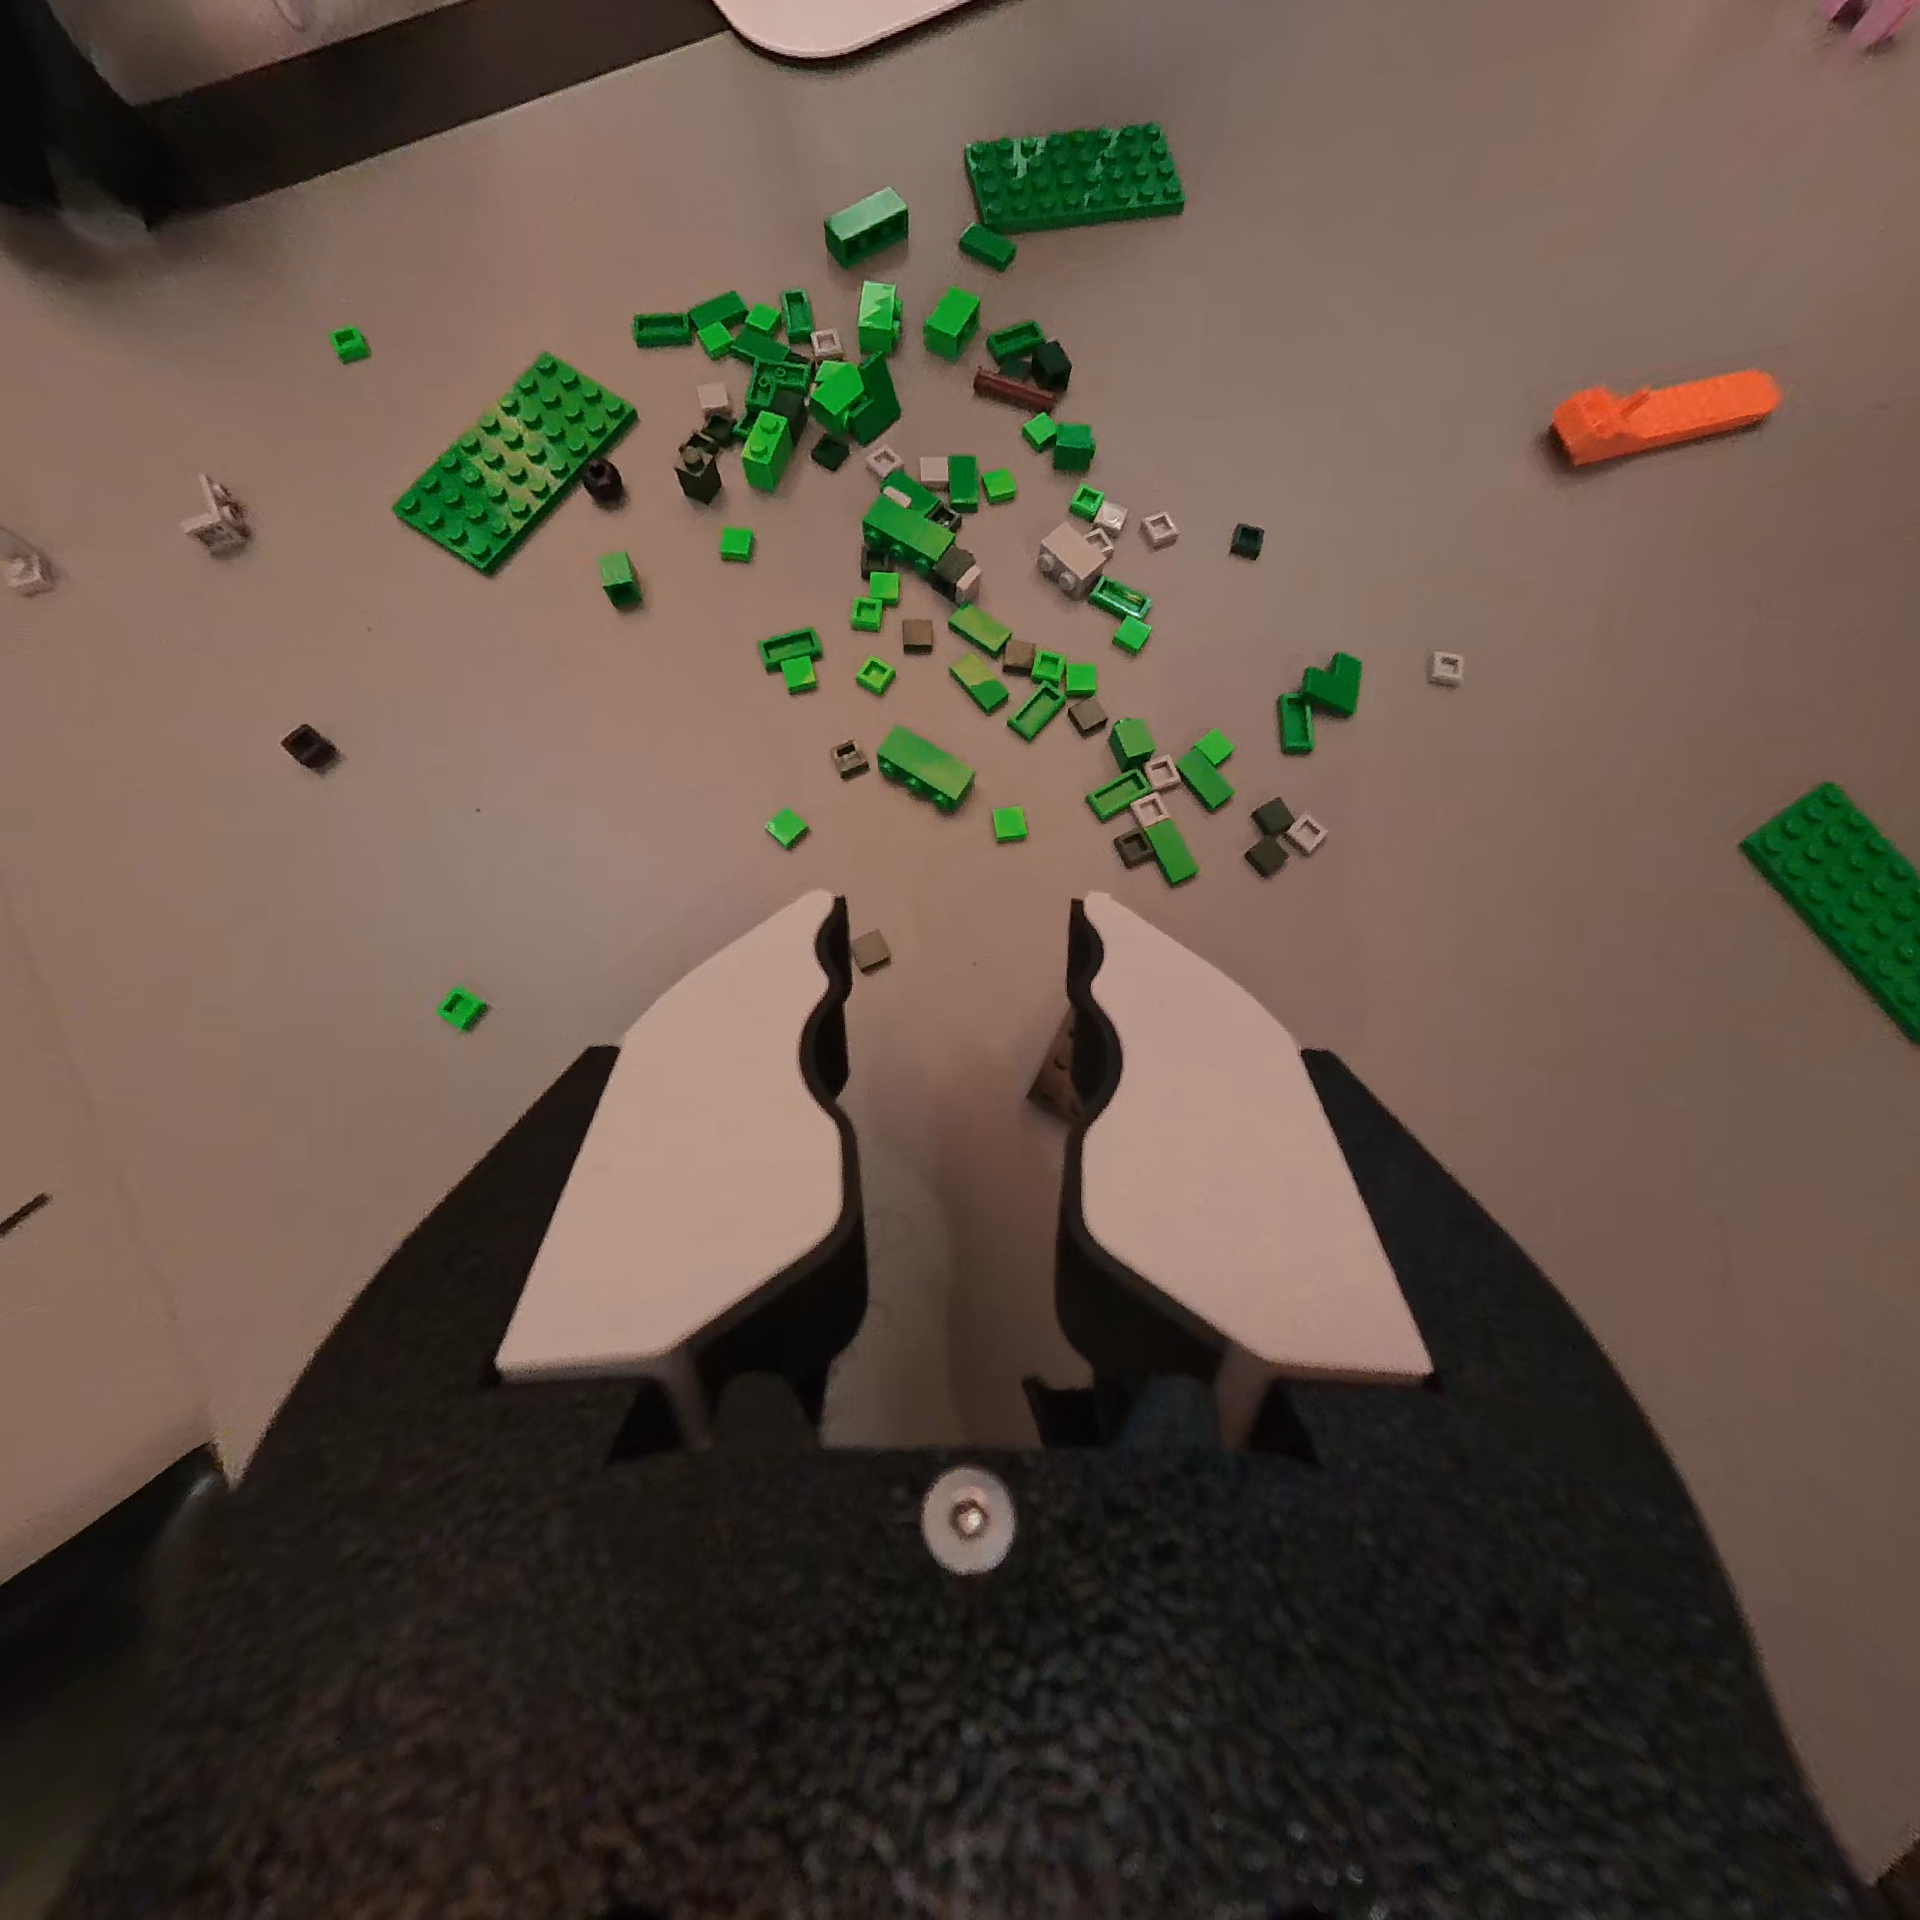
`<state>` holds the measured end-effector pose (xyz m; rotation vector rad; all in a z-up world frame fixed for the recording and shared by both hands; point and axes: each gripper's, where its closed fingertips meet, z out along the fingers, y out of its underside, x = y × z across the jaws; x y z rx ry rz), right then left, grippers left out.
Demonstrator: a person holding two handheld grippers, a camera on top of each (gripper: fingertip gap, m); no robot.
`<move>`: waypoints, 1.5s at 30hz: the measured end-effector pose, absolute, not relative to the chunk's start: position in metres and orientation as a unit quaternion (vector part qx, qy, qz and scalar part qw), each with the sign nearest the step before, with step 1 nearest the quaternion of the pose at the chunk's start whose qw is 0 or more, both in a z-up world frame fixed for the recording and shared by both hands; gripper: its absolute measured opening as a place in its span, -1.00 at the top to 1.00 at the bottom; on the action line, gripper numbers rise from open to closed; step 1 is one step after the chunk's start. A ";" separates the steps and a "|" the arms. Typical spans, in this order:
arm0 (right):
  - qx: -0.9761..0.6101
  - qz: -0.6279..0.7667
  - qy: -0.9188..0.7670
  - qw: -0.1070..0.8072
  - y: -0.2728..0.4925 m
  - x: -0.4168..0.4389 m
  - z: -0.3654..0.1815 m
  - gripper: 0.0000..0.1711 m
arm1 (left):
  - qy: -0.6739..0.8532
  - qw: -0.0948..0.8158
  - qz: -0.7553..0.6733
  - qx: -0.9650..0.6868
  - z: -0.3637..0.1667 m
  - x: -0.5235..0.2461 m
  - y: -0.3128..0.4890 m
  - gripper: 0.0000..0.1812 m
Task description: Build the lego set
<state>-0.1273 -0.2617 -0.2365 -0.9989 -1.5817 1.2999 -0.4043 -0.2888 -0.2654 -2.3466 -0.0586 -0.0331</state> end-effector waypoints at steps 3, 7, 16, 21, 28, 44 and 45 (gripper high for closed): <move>-0.397 0.517 -0.632 0.419 -0.262 -0.127 -0.237 0.64 | -0.022 0.385 -0.014 -0.923 -0.267 -0.404 -0.289 0.56; -0.397 0.516 -0.633 0.419 -0.262 -0.127 -0.237 0.64 | -0.020 0.383 -0.014 -0.924 -0.267 -0.403 -0.289 0.57; -0.394 0.508 -0.639 0.422 -0.263 -0.128 -0.238 0.64 | -0.020 0.377 -0.015 -0.926 -0.271 -0.402 -0.290 0.57; -0.394 0.508 -0.639 0.422 -0.263 -0.128 -0.238 0.64 | -0.020 0.375 -0.015 -0.927 -0.272 -0.402 -0.290 0.57; -0.393 0.506 -0.641 0.423 -0.263 -0.128 -0.239 0.64 | -0.019 0.372 -0.015 -0.928 -0.274 -0.401 -0.291 0.58; -0.321 0.478 -0.593 0.563 -0.233 -0.045 -0.173 0.65 | 0.274 0.484 0.348 -0.755 -0.160 -0.315 -0.072 0.40; -0.331 0.447 -0.586 0.590 -0.212 -0.035 -0.172 0.65 | 0.299 0.482 0.381 -0.730 -0.153 -0.307 -0.047 0.37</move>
